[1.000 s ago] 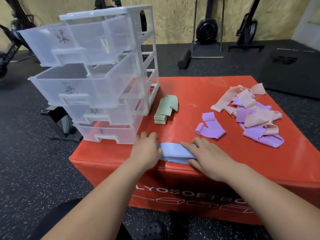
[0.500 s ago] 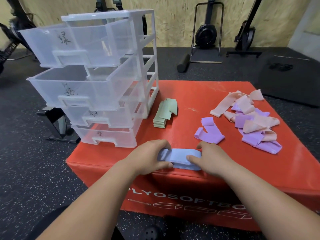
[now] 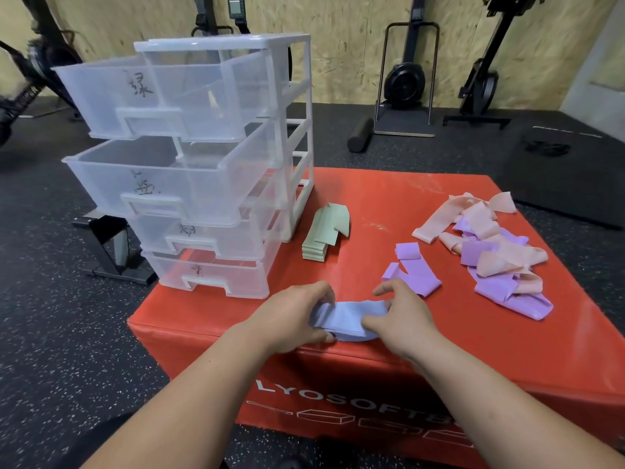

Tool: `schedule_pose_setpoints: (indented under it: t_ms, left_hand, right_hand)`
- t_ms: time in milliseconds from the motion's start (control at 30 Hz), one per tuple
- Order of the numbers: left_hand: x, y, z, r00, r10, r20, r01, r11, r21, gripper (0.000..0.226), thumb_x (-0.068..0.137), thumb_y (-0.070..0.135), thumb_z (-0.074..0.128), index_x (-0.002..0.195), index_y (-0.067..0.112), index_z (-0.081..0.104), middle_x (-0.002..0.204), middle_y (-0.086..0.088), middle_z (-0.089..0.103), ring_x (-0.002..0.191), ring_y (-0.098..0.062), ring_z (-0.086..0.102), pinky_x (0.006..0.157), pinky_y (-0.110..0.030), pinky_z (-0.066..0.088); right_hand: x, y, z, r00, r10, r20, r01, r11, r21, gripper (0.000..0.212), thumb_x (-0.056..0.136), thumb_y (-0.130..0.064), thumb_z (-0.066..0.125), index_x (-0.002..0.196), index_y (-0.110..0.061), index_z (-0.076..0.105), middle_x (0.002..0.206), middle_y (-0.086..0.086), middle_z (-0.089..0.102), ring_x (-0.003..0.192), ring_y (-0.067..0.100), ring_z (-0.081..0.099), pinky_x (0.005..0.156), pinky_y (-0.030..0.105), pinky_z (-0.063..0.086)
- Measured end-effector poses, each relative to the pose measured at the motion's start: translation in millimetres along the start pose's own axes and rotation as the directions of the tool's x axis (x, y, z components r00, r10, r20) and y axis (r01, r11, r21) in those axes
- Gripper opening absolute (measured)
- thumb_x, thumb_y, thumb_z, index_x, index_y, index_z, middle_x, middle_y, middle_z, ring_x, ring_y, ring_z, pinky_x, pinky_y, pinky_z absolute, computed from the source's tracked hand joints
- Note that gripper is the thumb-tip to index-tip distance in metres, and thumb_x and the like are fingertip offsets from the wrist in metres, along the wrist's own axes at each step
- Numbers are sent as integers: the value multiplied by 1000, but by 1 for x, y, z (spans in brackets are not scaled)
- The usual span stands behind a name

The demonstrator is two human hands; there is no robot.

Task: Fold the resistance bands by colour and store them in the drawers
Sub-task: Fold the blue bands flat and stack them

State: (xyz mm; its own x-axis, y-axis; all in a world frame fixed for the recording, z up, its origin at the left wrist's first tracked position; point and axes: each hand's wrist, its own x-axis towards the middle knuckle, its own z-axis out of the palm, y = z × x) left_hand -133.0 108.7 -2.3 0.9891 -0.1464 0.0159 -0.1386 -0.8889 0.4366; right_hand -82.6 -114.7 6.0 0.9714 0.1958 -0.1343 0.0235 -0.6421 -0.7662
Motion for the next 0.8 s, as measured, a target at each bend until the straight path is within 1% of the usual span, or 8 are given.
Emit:
schedule_pose_setpoints:
  t_ms: [133,200,267,400,500,600,700,800]
  left_hand:
    - [-4,13,-3,999,7,-41,-15,979,-201,94,79,69,79,156,39,34,156,17,47,140,0,46,114,-29,43]
    - [0,22,-6,998,-17,-67,-13,905,-425,79,87,59,79,153,36,42,148,20,55,134,6,53,110,-25,45]
    - [8,25,-9,995,-62,-79,9,839,-544,51,91,51,79,135,33,59,124,15,70,114,-2,67,99,-32,55]
    - [22,26,-6,980,-176,-97,79,781,-619,27,92,49,78,110,31,68,97,15,73,89,-8,69,79,-34,56]
    - [39,25,2,960,-273,-63,154,704,-694,32,92,46,76,119,31,66,109,12,74,100,-16,72,89,-44,61]
    - [60,23,11,924,-368,-100,222,732,-644,41,94,40,75,131,27,62,118,8,70,107,-13,69,98,-42,57]
    - [84,25,14,881,-450,-146,289,756,-587,44,93,39,75,133,27,58,118,9,66,107,-13,65,91,-32,52]
    - [107,25,15,854,-487,-183,321,770,-551,43,93,36,74,132,28,57,116,12,64,109,-14,63,84,-27,44]
  right_hand:
    - [1,-19,-19,965,-259,41,250,955,159,59,69,-11,77,113,-43,57,101,-2,66,90,23,68,80,42,58]
    - [2,-32,-31,921,-374,107,339,906,252,64,72,-4,77,119,-45,59,106,0,67,94,23,70,82,40,60]
    - [7,-41,-40,901,-421,106,370,871,322,66,78,3,76,125,-42,60,110,3,68,96,20,71,80,33,61]
    - [36,-43,-44,944,-328,30,280,848,450,61,86,5,73,127,-39,63,111,6,71,92,13,71,72,20,56]
    - [71,-37,-39,978,-195,71,129,841,526,57,88,3,74,131,-33,63,112,7,74,95,17,75,69,23,59]
    - [108,-30,-31,987,-114,113,35,839,543,60,87,6,75,137,-23,60,113,15,75,95,25,78,82,38,65]
    - [141,-27,-25,990,-69,126,-7,852,523,58,86,8,75,136,-18,61,114,21,72,99,29,76,74,34,65]
    - [172,-22,-20,990,-47,130,-26,860,510,57,85,9,75,133,-18,63,116,23,70,102,33,76,77,40,66]
